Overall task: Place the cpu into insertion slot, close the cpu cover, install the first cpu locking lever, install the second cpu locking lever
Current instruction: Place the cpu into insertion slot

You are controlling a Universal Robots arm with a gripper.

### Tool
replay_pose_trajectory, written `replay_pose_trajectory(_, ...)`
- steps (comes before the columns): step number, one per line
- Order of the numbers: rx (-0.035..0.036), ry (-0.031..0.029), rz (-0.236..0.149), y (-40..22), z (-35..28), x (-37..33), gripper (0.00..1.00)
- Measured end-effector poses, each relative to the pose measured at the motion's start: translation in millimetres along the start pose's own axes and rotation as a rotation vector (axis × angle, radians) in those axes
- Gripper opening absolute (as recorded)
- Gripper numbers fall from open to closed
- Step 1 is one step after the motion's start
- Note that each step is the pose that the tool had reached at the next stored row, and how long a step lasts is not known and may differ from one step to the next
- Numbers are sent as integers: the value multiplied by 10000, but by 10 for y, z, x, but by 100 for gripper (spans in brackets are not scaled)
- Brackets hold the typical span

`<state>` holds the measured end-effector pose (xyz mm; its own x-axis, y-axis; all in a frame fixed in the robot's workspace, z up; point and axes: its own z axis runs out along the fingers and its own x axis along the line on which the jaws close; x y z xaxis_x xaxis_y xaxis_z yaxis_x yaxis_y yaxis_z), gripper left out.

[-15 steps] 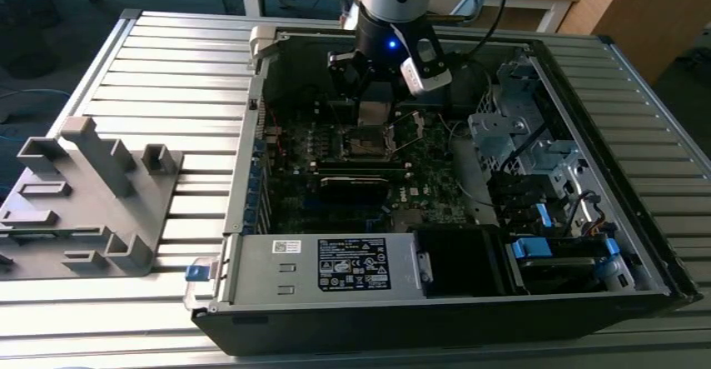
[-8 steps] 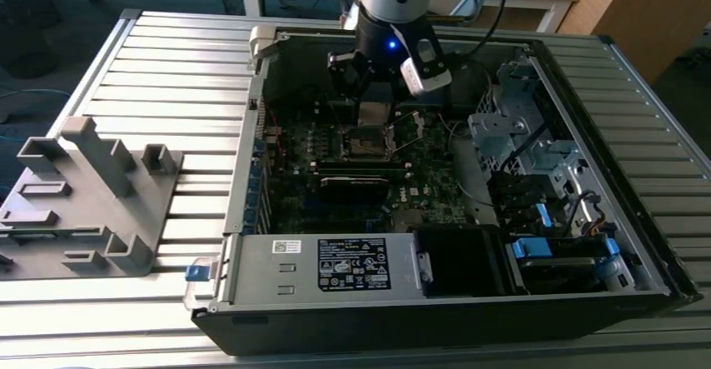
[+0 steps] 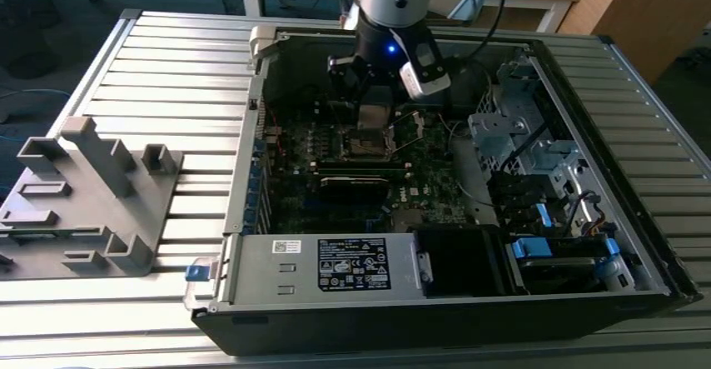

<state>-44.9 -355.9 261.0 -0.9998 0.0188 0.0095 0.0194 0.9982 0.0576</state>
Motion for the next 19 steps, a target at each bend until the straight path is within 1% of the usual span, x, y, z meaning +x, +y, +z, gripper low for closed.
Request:
replay_pose_trajectory(4, 6, -18, 1, -2, 29, 4, 54)
replay_pose_trajectory(8, 11, -21, -1, 1, 45, 5, 54)
replay_pose_trajectory(16, 10, -23, -2, 49, 79, 13, 54)
replay_pose_trajectory(19, 9, -23, -2, 56, 102, 15, 54)
